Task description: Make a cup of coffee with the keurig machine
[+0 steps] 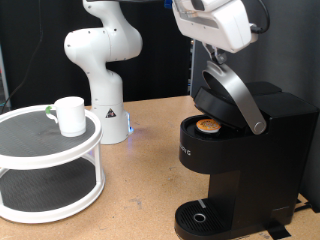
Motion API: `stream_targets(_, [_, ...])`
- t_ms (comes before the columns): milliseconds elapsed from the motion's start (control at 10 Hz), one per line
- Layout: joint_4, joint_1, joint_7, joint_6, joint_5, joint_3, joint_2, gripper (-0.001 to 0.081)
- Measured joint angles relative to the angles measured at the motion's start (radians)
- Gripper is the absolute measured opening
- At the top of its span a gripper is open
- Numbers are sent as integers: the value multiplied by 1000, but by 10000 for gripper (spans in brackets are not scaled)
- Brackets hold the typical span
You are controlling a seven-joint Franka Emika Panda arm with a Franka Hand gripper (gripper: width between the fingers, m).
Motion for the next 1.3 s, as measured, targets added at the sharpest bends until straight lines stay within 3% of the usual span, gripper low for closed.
stream_targets(500, [-29, -20, -12, 18, -90, -3, 1, 4])
stream_targets(800, [-110, -37, -67, 71, -142, -10, 3, 4])
stream_targets(1300, [-203, -42, -88, 169, -146, -18, 8, 4])
